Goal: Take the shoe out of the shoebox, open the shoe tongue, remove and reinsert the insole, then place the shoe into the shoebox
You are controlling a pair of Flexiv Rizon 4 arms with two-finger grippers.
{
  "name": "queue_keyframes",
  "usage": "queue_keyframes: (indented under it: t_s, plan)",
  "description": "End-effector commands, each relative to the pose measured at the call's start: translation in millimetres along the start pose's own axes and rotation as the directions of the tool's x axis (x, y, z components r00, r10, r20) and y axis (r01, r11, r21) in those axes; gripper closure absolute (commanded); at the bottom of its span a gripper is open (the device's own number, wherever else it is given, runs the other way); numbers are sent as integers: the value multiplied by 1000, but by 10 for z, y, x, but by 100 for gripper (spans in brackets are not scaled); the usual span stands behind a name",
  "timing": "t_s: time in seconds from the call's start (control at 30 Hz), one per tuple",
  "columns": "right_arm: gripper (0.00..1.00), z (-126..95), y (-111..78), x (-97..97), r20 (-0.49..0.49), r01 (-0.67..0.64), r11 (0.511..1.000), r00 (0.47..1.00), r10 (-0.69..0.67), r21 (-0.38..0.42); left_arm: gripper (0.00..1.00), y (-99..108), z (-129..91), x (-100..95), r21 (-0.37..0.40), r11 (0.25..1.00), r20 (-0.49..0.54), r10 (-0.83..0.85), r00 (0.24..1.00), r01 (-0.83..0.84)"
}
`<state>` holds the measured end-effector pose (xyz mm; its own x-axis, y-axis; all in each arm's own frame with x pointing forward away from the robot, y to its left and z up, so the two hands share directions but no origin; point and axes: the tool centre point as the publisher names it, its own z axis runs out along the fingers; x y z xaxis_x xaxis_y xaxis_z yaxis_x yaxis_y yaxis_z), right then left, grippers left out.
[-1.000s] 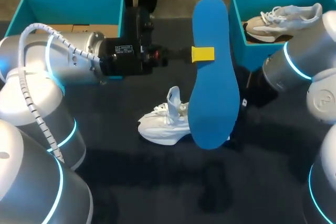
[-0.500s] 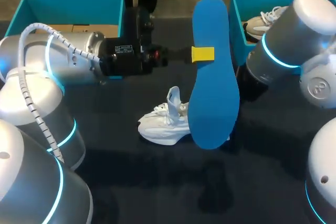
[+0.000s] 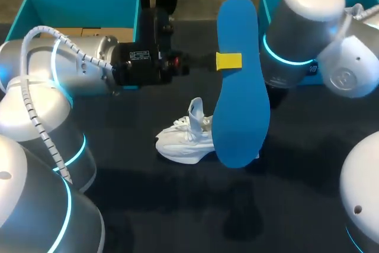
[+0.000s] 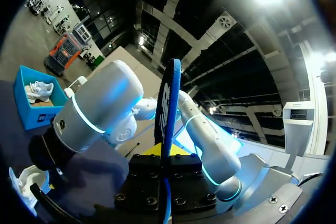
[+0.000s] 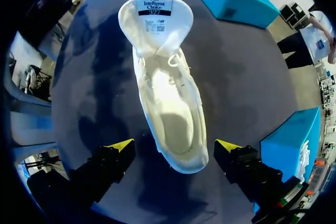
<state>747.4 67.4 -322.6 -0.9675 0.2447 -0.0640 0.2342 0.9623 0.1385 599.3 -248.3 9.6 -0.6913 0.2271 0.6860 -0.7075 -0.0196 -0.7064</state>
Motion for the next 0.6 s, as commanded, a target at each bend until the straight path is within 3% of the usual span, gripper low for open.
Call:
queue_keyframes:
  t_s: [0.03, 0.6]
  plan:
    - [0, -17, 27, -3, -5, 6, 997, 1000, -6, 73, 100, 3, 23, -7, 4, 1000, -1, 0, 1000, 0]
    - [0, -16, 22, -7, -11, 8, 998, 1000, -7, 58, 100, 3, 23, -7, 4, 1000, -1, 0, 1000, 0]
